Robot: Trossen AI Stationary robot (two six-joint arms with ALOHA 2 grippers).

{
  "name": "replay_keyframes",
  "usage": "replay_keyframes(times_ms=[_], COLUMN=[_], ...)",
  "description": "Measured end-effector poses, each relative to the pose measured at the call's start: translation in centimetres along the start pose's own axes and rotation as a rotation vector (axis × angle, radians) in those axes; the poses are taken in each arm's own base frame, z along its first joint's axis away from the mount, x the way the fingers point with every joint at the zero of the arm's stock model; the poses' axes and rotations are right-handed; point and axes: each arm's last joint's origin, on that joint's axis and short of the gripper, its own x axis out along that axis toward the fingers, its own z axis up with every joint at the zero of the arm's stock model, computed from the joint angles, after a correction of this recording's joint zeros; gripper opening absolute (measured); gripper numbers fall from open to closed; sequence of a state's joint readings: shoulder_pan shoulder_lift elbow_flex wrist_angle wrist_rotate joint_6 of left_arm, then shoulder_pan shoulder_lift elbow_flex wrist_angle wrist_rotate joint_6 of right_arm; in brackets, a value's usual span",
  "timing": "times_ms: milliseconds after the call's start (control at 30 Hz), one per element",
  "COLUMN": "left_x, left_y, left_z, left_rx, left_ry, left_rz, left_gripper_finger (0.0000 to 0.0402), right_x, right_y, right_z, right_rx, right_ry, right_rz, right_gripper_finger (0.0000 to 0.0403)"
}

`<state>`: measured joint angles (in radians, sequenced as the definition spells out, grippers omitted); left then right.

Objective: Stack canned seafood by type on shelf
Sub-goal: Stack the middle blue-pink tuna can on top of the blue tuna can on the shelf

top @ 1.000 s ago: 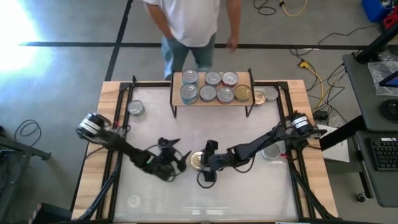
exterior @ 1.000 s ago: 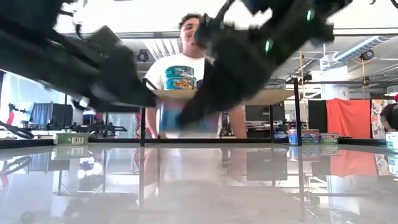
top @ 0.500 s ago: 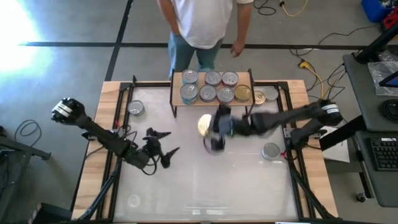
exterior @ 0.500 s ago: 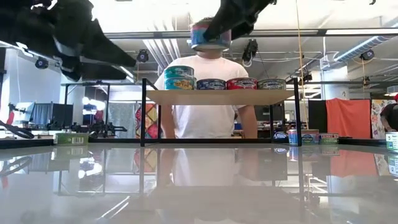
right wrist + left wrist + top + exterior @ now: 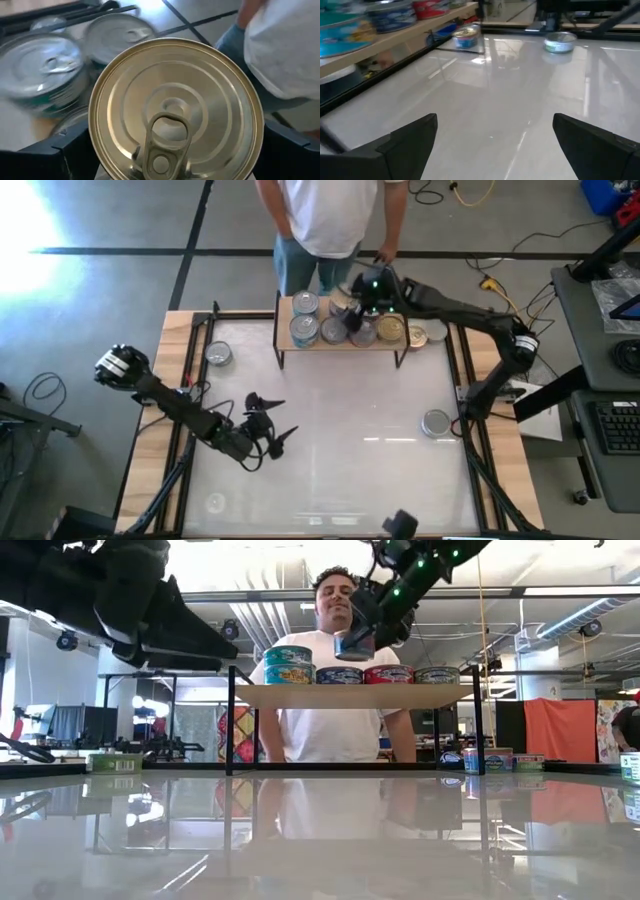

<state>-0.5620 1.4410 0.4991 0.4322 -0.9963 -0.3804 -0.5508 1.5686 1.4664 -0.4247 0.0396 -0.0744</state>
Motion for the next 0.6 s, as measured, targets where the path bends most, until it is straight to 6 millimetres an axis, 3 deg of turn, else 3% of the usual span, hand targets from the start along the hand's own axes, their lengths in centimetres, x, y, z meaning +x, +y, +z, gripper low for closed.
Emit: replay_keyframes(times_ms=[200, 600], left_x=[-0.2, -0.5], left_y=[-1.9, -2.0], left_z=[1.7, 1.8], left_rx=[0.064, 0.083], left_ry=[-0.006, -0.012], left_rz=[-0.129, -0.139], left_gripper_finger=[0.0381, 0.0381], right_x=[1.7, 3.5], right_y=[-1.2, -2.1], right_z=[-0.7, -1.4], right_rx=[0.042, 0.086], right_ry=[0.026, 0.040], right_rz=[-0.013, -0.034], right_gripper_finger=[0.0391, 0.0398])
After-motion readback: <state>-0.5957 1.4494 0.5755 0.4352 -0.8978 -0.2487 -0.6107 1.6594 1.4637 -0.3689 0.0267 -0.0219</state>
